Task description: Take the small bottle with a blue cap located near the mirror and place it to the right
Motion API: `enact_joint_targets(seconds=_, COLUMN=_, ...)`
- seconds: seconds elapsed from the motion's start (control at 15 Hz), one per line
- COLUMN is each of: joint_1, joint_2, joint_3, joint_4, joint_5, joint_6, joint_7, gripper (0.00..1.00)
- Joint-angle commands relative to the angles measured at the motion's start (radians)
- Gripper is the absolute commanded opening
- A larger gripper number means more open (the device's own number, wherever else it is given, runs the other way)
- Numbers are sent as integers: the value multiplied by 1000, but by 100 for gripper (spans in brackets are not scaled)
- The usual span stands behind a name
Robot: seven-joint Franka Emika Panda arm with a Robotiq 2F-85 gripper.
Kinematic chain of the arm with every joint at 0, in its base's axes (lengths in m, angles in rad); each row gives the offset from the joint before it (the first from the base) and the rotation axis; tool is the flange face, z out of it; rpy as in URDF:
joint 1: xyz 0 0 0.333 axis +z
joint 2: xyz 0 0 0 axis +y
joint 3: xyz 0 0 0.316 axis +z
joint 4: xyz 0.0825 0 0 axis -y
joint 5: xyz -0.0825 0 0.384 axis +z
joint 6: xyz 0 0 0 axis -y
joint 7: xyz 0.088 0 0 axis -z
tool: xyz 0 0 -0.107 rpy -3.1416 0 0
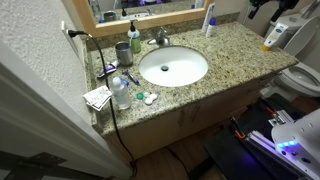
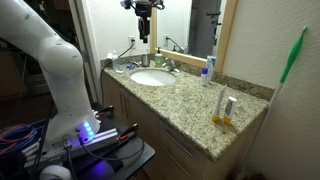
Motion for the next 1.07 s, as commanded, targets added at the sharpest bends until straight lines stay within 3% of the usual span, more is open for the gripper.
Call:
enact_joint_targets(seconds=0.0, joint_1=-37, joint_2=123, joint_3=-29, joint_4=47, joint_5=-17, joint_6=41, joint_7=-69, gripper=100)
enact_joint_targets(seconds=0.33, joint_1=-123, joint_2=315, joint_3=-163, joint_4=226, joint_5=53, joint_6=132, joint_7=-31, gripper=100)
enact_joint_targets(seconds=0.4, joint_1=-133, joint_2=352, joint_3=-170, joint_4=277, joint_5=63, joint_6=111, joint_7=10, gripper=100)
enact_joint_targets(seconds=0.47, joint_1=-122, joint_2=252, joint_3=-153, joint_4=164, joint_5=34, joint_6=134, joint_7=-35, gripper=100)
enact_joint_targets(seconds=0.67, joint_1=-136, joint_2=335, joint_3=-174, joint_4=255, joint_5=48, joint_6=132, joint_7=-9, gripper=100)
enact_joint_targets(seconds=0.87, joint_1=-134, joint_2=344, joint_3=-168, joint_4=263, joint_5=48, joint_6=131, joint_7=5, gripper=100)
enact_joint_targets(seconds=1.0, joint_1=-133, joint_2=395, joint_3=-162, joint_4=257, joint_5=-12, joint_6=176, joint_7=-39, gripper=100)
